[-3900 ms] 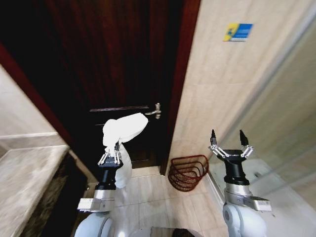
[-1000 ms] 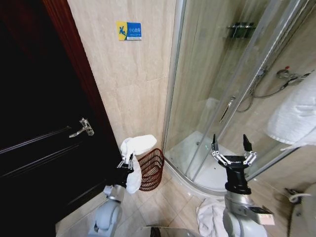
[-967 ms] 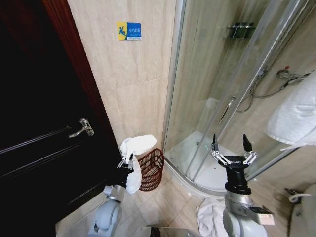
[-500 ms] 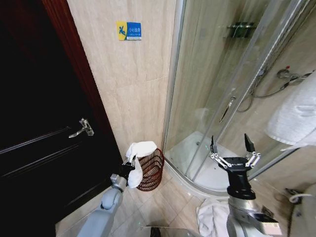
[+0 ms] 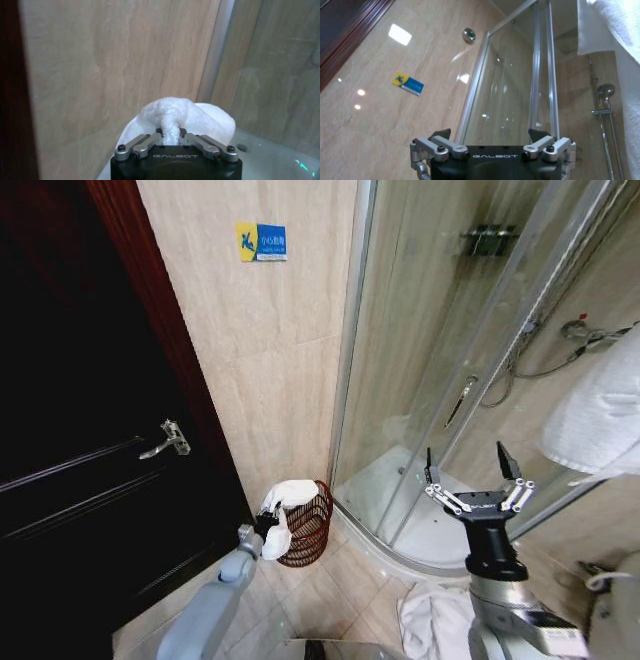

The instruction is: Discard the used towel into the hamper.

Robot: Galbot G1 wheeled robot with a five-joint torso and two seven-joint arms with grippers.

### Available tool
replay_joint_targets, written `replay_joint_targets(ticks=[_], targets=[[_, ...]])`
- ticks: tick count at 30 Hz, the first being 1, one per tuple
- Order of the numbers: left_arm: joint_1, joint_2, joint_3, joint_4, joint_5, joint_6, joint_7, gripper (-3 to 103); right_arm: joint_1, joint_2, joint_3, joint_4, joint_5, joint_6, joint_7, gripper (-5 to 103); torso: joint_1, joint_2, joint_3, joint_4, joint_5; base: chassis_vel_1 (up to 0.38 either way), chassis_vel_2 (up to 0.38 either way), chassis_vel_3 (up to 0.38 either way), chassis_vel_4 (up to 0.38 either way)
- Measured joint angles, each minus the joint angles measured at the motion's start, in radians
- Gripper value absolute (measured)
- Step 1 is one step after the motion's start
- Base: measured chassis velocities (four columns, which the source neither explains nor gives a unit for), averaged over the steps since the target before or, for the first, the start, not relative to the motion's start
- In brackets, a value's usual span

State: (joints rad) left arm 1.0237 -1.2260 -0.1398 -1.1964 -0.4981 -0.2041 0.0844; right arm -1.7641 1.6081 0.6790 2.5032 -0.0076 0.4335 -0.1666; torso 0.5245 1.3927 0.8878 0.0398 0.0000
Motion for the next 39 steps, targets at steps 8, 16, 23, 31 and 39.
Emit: replay_joint_targets(ticks=[8,16,23,31,39], targets=[[-0.157,-0.014,0.148,0.115,-0.090,0.004,-0.019,8,0.027,0.000,0.003,-0.035,0.020,0.038,-0.008,100,0.000,0.000,0.000,0.0000,0.0000,0.000,0.000,0.000,0.000],[-0.284,-0.062,0.173,0.219,-0.089,-0.033,-0.028,8,0.045,0.000,0.012,-0.051,0.034,0.035,-0.015,100,0.000,0.000,0.000,-0.0001,0.0003,0.000,0.000,0.000,0.000],[-0.346,-0.098,0.179,0.315,-0.077,-0.051,-0.014,8,0.053,0.000,0.018,-0.068,0.045,0.033,-0.021,100,0.000,0.000,0.000,-0.0001,0.0000,0.000,0.000,0.000,0.000],[-0.367,-0.143,0.179,0.533,0.013,-0.132,0.056,8,0.048,0.000,0.020,-0.087,0.046,0.045,-0.024,100,0.000,0.000,0.000,0.0001,0.0000,0.000,0.000,0.000,0.000],[-0.385,-0.179,0.180,0.680,0.119,-0.161,0.080,8,0.036,0.000,0.031,-0.088,0.065,0.073,-0.051,100,0.000,0.000,0.000,0.0000,0.0001,0.000,0.000,0.000,0.000]])
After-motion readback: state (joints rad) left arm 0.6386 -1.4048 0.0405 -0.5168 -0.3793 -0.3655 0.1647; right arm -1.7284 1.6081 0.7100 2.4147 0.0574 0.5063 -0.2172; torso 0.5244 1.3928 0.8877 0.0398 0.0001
